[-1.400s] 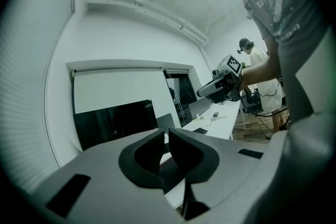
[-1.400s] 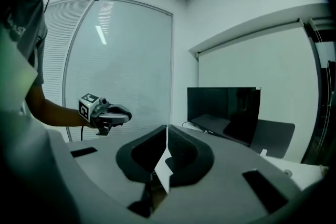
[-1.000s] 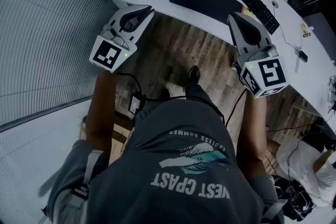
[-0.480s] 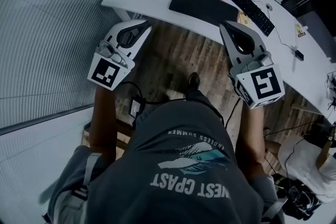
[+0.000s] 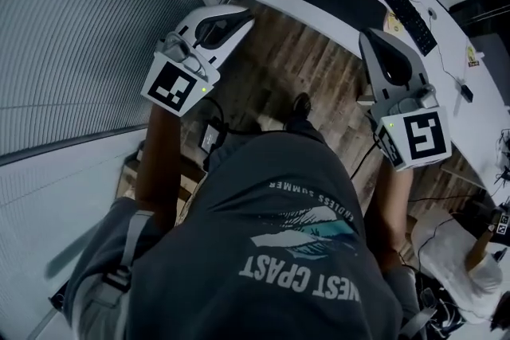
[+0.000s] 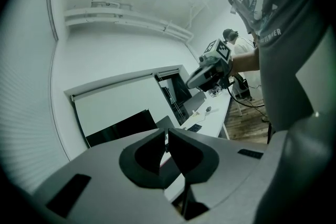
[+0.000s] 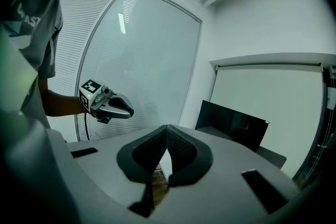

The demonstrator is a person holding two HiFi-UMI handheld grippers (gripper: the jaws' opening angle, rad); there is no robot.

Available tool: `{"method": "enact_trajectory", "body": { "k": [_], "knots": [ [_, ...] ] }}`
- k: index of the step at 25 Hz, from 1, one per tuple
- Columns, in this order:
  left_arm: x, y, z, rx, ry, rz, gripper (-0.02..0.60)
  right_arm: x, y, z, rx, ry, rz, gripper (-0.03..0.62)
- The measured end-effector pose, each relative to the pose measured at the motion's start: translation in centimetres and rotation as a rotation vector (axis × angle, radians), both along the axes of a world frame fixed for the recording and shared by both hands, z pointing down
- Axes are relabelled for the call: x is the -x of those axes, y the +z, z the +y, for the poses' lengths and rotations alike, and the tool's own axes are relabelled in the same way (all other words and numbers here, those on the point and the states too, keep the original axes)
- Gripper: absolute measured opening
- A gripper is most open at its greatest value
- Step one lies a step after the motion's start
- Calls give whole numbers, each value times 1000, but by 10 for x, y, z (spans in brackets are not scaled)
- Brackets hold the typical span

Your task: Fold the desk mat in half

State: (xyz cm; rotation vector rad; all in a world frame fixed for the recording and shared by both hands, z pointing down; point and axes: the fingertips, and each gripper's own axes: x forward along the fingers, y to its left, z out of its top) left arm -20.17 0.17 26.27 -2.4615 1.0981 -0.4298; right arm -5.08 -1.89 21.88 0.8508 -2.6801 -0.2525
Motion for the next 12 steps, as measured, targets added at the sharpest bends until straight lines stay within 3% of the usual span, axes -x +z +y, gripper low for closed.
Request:
{"method": "enact_trajectory", "body": {
  "k": [12],
  "knots": [
    [11, 16, 2, 20, -5, 17, 35, 8, 9, 1, 17, -10, 21, 26]
  ]
}}
